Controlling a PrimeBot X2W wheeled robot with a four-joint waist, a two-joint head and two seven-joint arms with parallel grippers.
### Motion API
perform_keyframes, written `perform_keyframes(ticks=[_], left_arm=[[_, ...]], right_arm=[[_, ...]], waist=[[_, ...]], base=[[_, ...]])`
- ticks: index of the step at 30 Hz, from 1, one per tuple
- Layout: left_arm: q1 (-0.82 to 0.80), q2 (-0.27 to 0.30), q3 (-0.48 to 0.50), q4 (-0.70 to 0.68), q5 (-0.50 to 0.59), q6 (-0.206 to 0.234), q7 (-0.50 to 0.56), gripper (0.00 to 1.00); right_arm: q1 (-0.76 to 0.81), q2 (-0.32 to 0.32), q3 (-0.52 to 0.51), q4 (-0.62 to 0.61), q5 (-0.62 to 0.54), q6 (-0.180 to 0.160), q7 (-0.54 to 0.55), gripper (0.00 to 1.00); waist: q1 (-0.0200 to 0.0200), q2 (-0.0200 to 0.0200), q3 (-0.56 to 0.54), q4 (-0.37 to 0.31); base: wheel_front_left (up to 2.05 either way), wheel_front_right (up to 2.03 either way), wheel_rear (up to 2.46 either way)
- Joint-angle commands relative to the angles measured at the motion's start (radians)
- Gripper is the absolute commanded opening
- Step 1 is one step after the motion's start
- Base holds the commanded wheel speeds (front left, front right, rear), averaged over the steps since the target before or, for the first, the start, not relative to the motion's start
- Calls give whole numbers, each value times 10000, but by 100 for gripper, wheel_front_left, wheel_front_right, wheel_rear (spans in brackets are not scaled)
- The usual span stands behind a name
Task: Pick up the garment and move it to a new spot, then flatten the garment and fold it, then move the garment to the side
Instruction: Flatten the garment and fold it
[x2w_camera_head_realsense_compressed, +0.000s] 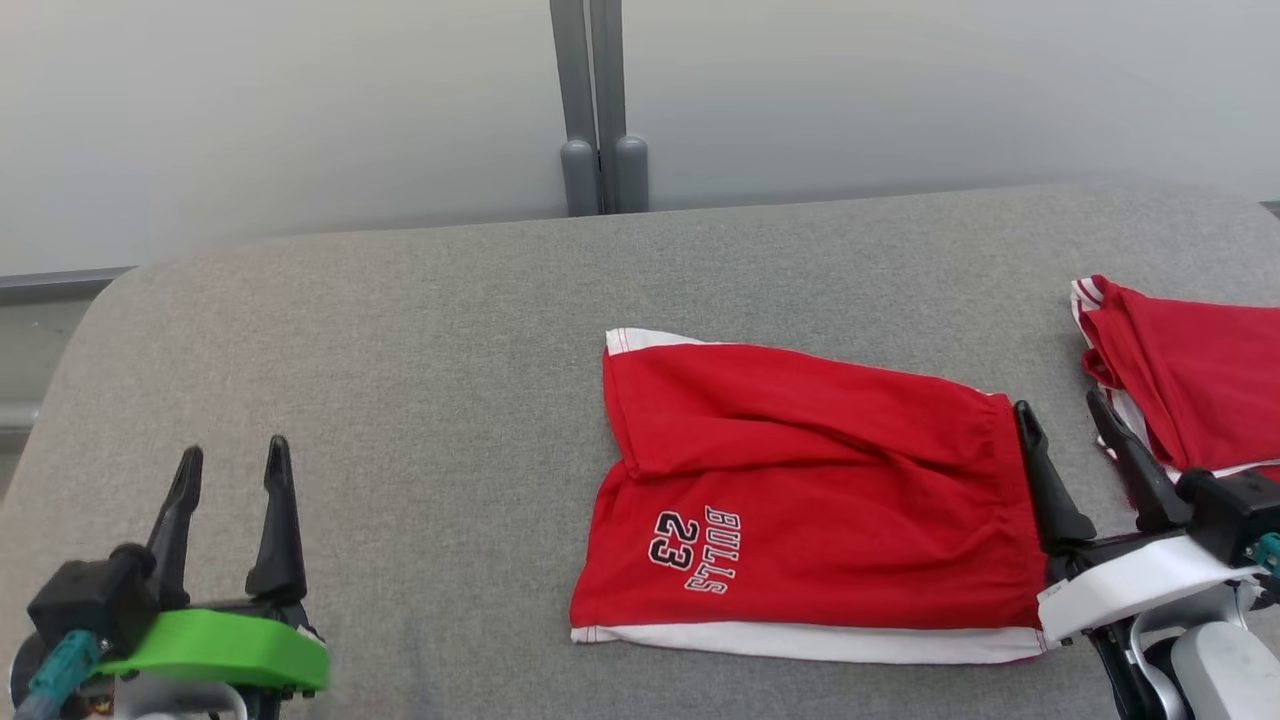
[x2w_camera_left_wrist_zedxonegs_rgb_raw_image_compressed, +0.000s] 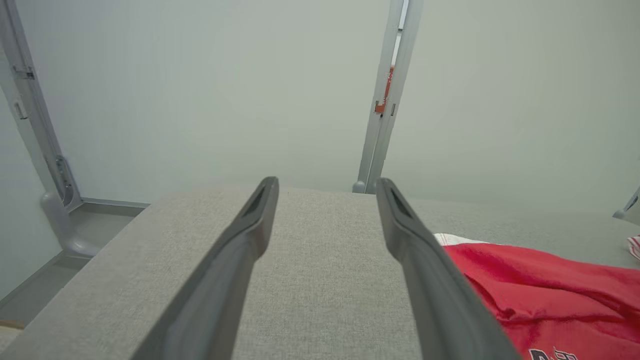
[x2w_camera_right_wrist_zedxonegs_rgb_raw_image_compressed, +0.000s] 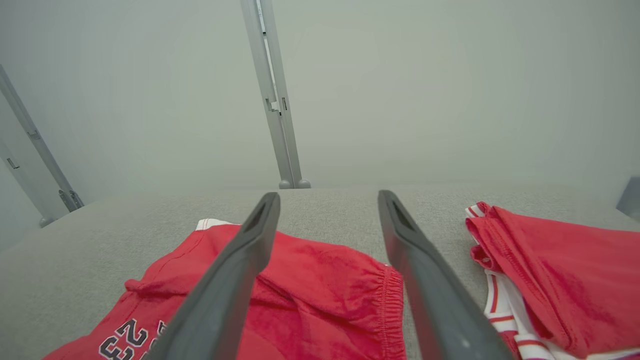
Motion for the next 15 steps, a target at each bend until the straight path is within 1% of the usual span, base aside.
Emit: perform_keyframes(ticks=[1,5,8,15], left_arm=[[337,-324,289,111,265,-140,-24,100],[877,-1155,1205,662,1067,-615,-26,100],[1109,-1786,1826,1103,1671,-909,-25,100],[1182,-2623,2541,1563,2867,-1641,-27,100]], right_arm=[[142,145,-164,-32,-140,5,-65,100],[365,543,-630,-248,-499,5,-83,100],[655,735,-623,-387,-666,5,-83,100],[688,661,-292,-328,-647,5,-86,100]], waist=[[1,0,-27,61],[1,0,-42,134],[1,0,-104,160],[1,0,-235,138]], base=[[0,0,0],[0,0,0],[0,0,0],[0,0,0]])
